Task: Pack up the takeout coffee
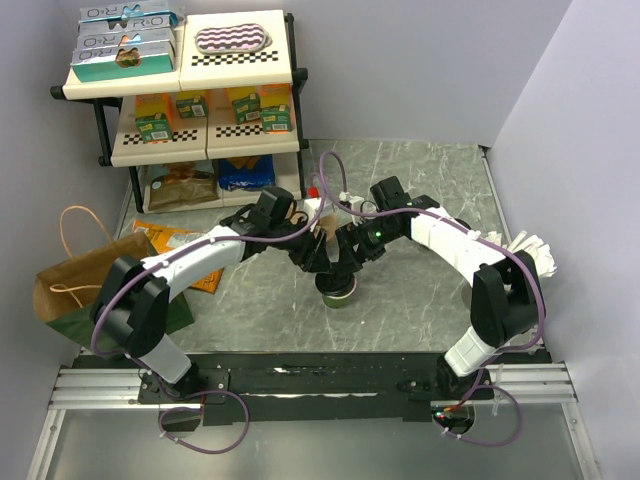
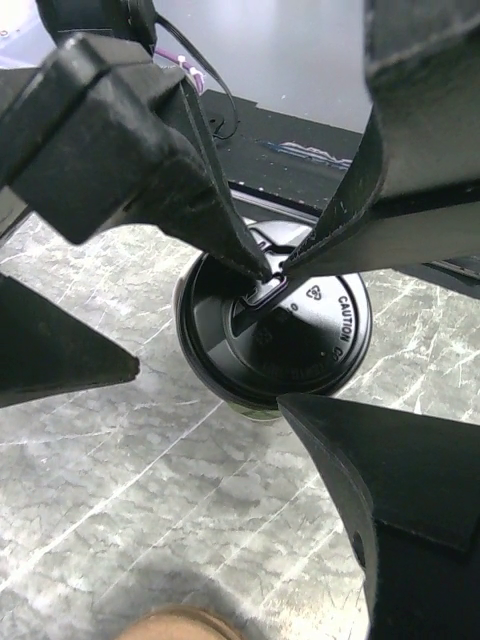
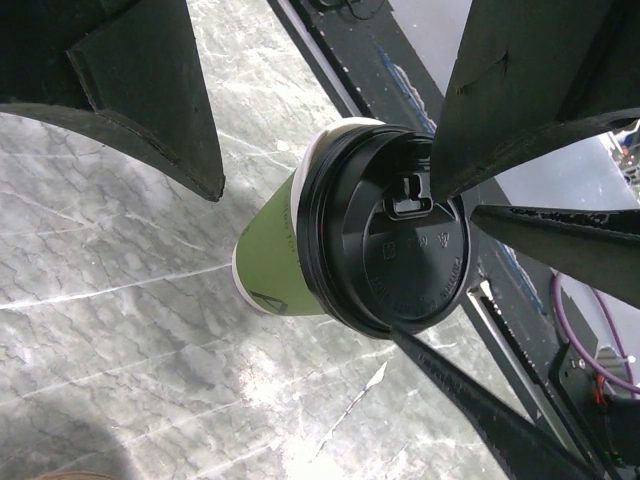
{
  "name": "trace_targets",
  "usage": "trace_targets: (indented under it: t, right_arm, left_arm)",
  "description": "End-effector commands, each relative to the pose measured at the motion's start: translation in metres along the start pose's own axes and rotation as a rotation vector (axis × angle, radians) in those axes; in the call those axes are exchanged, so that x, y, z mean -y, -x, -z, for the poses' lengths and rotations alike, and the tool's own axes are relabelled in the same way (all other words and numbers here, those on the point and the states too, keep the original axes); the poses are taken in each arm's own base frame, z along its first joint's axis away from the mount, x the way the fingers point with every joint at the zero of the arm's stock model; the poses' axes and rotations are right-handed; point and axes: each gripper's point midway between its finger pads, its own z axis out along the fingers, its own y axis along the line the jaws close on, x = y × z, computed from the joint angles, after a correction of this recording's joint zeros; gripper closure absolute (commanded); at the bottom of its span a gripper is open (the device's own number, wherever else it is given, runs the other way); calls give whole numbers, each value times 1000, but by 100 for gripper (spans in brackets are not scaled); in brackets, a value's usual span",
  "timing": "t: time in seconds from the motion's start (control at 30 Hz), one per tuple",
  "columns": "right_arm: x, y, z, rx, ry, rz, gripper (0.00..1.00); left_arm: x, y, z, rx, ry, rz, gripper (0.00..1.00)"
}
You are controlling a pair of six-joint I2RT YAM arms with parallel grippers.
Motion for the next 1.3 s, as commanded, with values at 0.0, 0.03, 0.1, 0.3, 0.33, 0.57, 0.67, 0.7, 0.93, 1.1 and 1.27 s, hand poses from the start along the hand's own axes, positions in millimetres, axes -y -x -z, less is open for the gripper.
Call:
trace_targets:
  t: [0.0, 0.03, 0.1, 0.3, 0.33, 0.57, 0.67, 0.7, 0.93, 1.1, 1.27]
  right_arm:
    - [-8, 6, 8, 20, -6, 36, 11]
    - [-8, 6, 8, 21, -6, 37, 11]
    - [-8, 5, 9, 20, -10, 39, 11]
    - [-6, 2, 11, 13, -26, 45, 11]
    - [-6, 2, 12, 13, -30, 46, 11]
    - [-5, -4, 16, 0, -52, 58, 12]
    - [-4, -7, 17, -4, -59, 61, 12]
    - [-4, -7, 17, -4, -61, 60, 12]
    - [-5, -10, 19, -6, -62, 66, 12]
    - [-4, -13, 17, -15, -58, 58, 12]
    - [-4, -10, 14, -9, -49, 56, 12]
  left_arm:
    - [10, 6, 8, 24, -4, -24, 45]
    - [9, 4, 8, 18, 0, -24, 45]
    - [8, 3, 10, 19, 15, -20, 46]
    - [10, 1, 9, 18, -4, -20, 49]
    - [12, 1, 9, 19, -14, -20, 50]
    - [15, 2, 6, 14, -48, -23, 50]
    - [19, 2, 3, 13, -71, -20, 50]
    - [21, 1, 3, 10, -79, -24, 50]
    - [24, -3, -1, -5, -96, -26, 50]
    - [24, -3, -3, -2, -89, -29, 51]
    - [19, -6, -3, -9, -65, -32, 49]
